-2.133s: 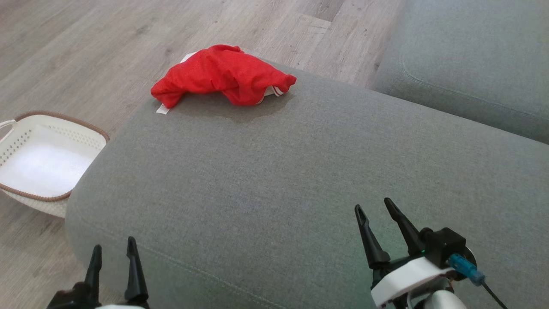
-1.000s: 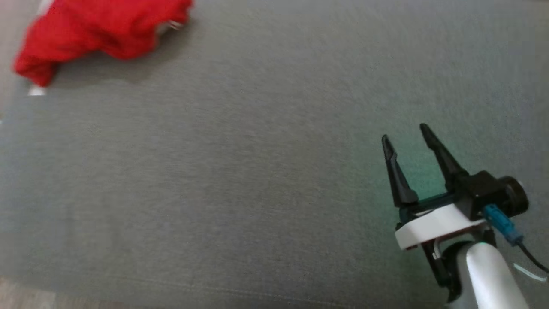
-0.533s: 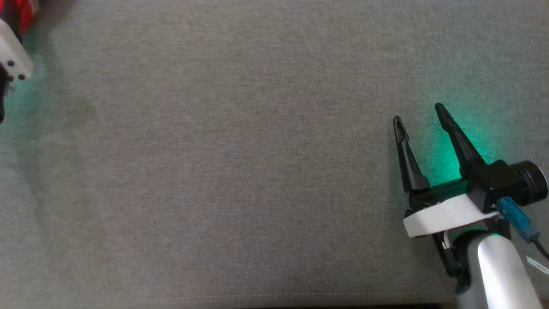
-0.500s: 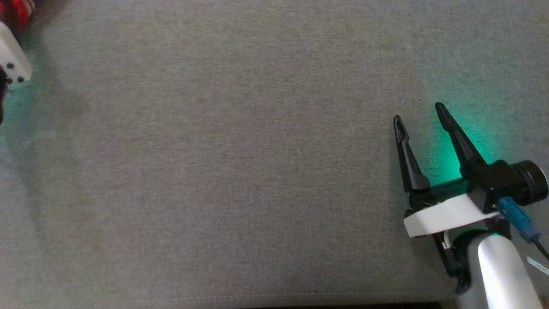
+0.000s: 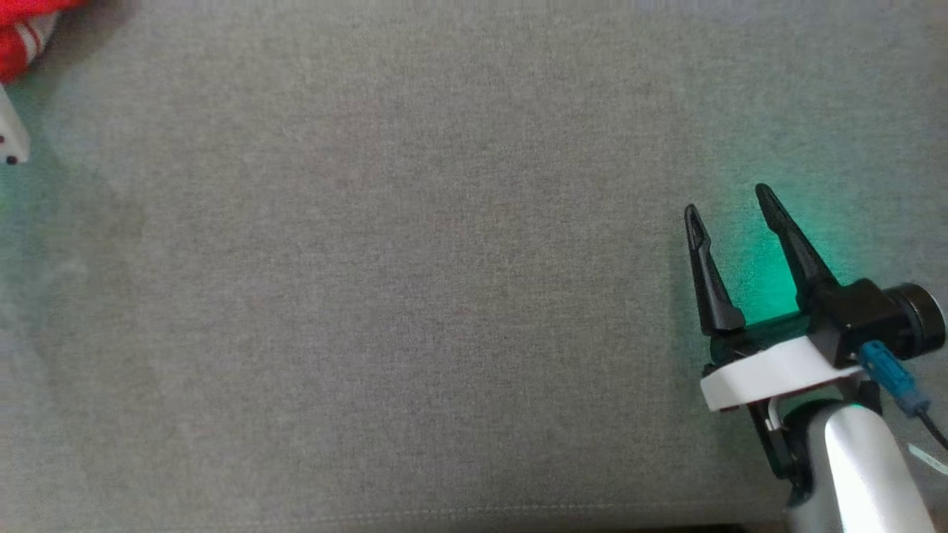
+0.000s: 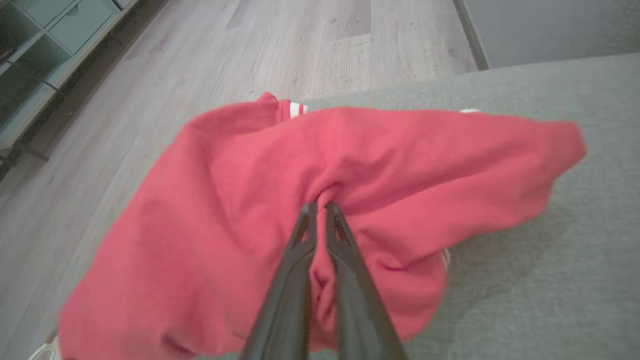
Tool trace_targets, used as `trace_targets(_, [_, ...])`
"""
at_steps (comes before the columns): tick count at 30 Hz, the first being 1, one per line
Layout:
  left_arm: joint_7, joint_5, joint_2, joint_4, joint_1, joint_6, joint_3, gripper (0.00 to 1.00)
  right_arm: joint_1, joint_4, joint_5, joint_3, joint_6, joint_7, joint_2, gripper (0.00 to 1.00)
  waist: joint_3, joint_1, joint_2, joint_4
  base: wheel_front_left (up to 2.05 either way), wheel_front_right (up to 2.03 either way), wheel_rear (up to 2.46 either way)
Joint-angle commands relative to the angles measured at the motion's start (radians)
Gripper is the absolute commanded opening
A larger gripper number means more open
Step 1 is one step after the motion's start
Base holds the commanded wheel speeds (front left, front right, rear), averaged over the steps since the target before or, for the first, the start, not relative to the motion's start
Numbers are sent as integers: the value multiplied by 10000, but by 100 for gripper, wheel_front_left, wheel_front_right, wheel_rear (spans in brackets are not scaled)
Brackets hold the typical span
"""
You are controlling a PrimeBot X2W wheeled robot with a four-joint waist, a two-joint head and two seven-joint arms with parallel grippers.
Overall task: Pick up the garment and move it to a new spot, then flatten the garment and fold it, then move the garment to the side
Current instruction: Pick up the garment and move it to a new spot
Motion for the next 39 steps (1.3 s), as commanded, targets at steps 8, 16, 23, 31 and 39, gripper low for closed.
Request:
trace_targets(8, [-531,423,450,-272,-800,-762,-253,0,113,510,487,326,65,-378,-33,100,-2227,0,1,-62,0,0,0])
trace_targets(16, [-376,523,288,-775,-956,-1273,-757,0,621,1331,1130,372,65,-721,-33,100,-4333,0,1,-575,0,0,0])
trace_targets(23, [-219,146,-360,-1704,-907,-1531,-1091,0,1124,1727,1462,228,65,-909,-33,100,-5462,0,1,-1050,0,0,0])
trace_targets(31, [67,-1100,-2176,-3438,-434,-1648,-1517,0,1412,1937,1711,6,65,-1135,-33,100,-5773,0,1,-1549,0,0,0])
trace_targets(39, [-432,-2370,-3667,-3943,1393,-1078,-1309,0,1309,2182,1946,137,65,-1328,-33,100,-5240,0,1,-1973,0,0,0])
